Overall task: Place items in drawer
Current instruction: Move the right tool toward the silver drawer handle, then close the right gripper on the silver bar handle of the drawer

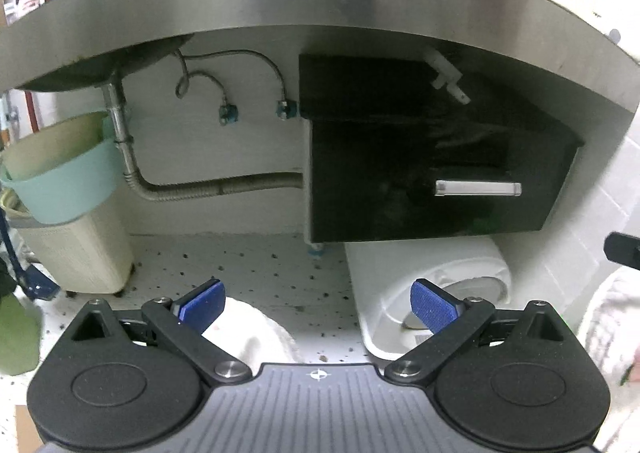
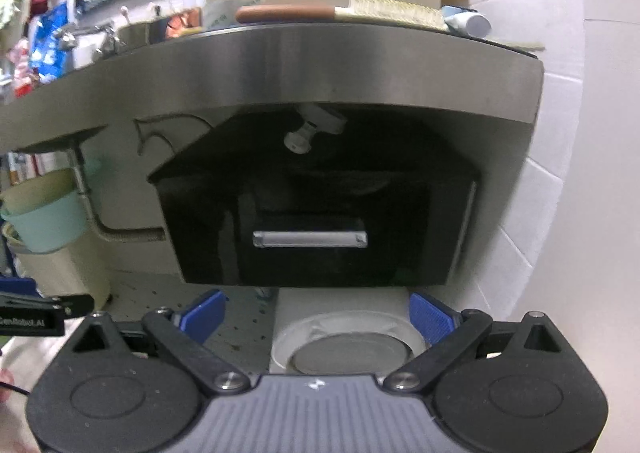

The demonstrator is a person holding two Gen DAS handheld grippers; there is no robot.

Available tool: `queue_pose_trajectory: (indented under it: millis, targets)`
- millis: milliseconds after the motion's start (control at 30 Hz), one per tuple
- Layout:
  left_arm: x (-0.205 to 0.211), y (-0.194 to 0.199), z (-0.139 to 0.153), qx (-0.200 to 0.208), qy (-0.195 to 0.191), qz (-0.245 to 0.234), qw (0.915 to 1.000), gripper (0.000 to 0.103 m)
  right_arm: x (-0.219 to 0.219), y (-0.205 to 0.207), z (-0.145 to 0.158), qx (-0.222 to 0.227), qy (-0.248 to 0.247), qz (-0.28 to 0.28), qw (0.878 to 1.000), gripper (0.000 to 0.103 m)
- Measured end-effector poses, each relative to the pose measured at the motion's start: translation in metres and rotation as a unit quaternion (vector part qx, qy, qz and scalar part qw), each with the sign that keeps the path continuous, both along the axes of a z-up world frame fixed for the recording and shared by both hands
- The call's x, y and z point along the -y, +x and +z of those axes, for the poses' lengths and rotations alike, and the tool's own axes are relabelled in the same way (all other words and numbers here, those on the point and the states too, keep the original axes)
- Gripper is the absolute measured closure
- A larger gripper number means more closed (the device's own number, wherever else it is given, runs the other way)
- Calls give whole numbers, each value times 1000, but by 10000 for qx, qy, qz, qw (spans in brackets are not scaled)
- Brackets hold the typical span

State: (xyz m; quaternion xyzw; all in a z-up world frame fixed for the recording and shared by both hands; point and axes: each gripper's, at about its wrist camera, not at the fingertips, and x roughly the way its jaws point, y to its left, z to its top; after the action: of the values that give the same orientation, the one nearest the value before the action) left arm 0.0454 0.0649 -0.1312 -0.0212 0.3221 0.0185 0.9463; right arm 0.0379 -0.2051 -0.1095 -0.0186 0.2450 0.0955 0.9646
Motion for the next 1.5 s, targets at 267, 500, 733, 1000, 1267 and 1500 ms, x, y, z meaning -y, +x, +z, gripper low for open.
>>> queue_pose_trajectory:
  millis: [267,500,733,1000,1267,1500]
  targets:
    - [7,-3,-2,26,97,-115,9999,3,-13,21,11,113,-436,526,9976,4]
    - [0,-4,-1,79,-72,-52,9999,3,-31,54,23,445,-1254,1149,9844,4]
    - [2,-8,0,189,-158,-193,9995,3,-55,91,17,600,-2572,1841,9468,4]
    - [9,-11,2,284,-37,-371,9989,3,-86,127,-13,384,-4001,2716,8745,4]
    - [9,-11,1,239,-66,-465,9986,3,-103,152,-52,-11,-4900,3025,8175,4]
    - [17,-14,1,302,-4,-703,9971,4,-109,167,-76,-247,-5374,3155,7817,4]
